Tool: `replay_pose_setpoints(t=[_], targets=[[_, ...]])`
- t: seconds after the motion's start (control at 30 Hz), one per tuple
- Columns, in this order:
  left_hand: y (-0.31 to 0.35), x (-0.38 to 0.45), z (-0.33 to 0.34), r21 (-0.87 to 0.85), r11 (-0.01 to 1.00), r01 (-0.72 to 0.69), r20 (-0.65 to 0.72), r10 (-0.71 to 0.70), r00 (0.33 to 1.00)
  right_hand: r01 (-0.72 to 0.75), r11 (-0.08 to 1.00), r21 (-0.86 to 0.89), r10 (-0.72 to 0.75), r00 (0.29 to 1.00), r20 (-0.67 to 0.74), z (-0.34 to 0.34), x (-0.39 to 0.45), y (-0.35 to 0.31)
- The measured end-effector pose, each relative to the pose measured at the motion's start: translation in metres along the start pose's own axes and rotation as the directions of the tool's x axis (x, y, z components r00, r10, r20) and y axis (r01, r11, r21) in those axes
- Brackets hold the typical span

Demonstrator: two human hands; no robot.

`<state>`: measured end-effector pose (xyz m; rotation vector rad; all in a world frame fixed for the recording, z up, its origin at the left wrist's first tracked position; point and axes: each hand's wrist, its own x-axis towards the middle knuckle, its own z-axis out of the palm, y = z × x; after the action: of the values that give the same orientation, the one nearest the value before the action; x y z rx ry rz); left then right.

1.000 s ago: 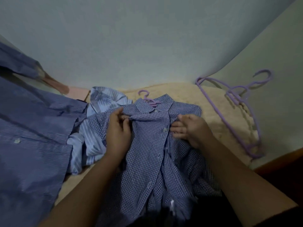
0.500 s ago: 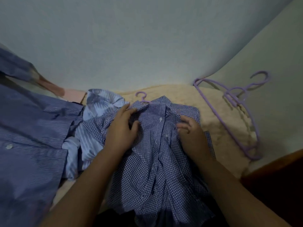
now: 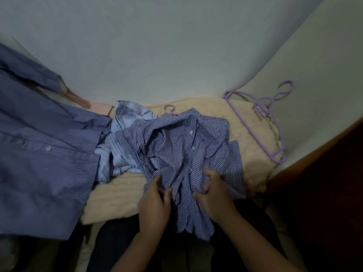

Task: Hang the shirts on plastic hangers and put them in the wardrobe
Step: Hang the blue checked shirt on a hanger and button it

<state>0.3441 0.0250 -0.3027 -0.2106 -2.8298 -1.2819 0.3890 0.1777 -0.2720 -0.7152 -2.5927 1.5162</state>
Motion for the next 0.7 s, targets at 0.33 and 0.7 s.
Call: replay_pose_setpoints(t=[0.33, 0.7], targets=[[0.006, -0.019, -0.019, -0.172, 0.974, 0.149, 0.075, -0.138, 0.988, 0.100, 0.992, 0.070, -0.098, 0.995, -0.037, -0.003, -0.015, -0.007], [0.080, 0.043, 0.014, -0.241, 0.966, -0.091, 0.118, 0.122, 0.985, -0.029, 0.843, 0.537, 0.073, 0.995, -0.061, -0.014, 0.074, -0.055]])
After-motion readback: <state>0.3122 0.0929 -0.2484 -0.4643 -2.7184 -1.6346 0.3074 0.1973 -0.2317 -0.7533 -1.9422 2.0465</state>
